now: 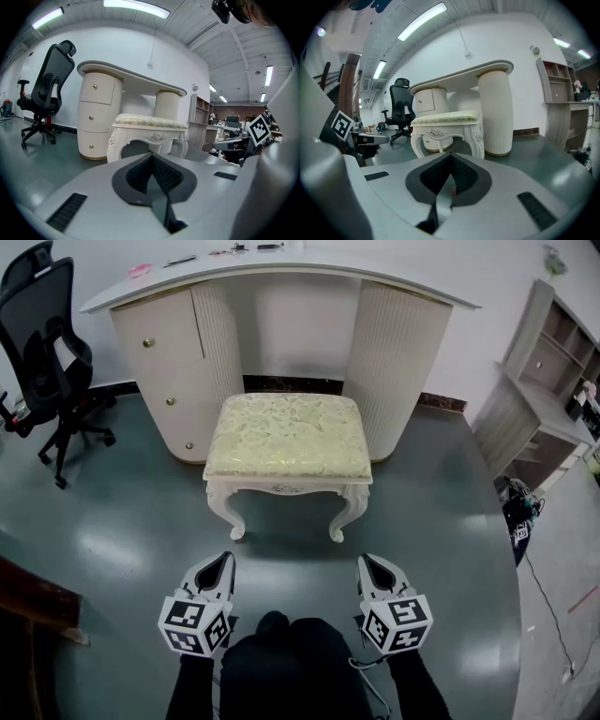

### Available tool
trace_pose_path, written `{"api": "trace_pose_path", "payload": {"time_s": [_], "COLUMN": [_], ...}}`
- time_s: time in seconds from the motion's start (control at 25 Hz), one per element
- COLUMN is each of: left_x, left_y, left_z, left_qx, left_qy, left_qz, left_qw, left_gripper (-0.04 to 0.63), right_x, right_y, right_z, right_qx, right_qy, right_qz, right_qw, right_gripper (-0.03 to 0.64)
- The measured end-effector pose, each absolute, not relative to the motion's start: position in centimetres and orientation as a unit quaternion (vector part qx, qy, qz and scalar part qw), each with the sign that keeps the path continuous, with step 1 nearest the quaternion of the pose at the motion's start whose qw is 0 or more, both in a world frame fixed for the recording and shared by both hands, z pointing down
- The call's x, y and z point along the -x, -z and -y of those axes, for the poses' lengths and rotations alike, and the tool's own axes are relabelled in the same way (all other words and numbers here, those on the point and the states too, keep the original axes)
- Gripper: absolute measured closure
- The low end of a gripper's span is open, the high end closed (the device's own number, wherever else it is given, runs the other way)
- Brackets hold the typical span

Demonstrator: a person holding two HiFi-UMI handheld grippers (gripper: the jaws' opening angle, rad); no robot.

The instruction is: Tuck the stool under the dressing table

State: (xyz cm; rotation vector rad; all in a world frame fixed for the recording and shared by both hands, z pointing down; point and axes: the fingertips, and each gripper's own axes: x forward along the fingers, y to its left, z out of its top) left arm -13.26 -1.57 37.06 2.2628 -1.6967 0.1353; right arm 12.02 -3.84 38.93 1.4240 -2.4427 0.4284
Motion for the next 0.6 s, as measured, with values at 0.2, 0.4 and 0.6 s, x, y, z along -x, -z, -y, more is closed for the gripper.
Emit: {"api": "trace_pose_path", "payload": {"time_s": [0.2,0.4,0.6], "left_x": [14.3,15.6,16.5], "left_y": [-38.6,-40.6,-42.2], "left_z": [1.9,3.8,5.7], "left_qx": [-0.783,-0.775,-0.77], "left_qy": [-0.058,-0.067,-0.07], "left_qz": [0.596,0.599,0.601], "left_qw": [0.171,0.19,0.204], "left_gripper": [0.588,0.588,0.588], "right_x": [-12.6,-12.4,-12.0], "right_y": [-40.5,-41.7,-42.3], "right_z": [4.1,6.3,8.7], "right_qx": [-0.505,-0.516,-0.529], "right_qy": [-0.171,-0.177,-0.166], "right_qz": [0.832,0.821,0.813], "right_qw": [0.152,0.169,0.177], "right_gripper": [0.614,0.614,0.614]}}
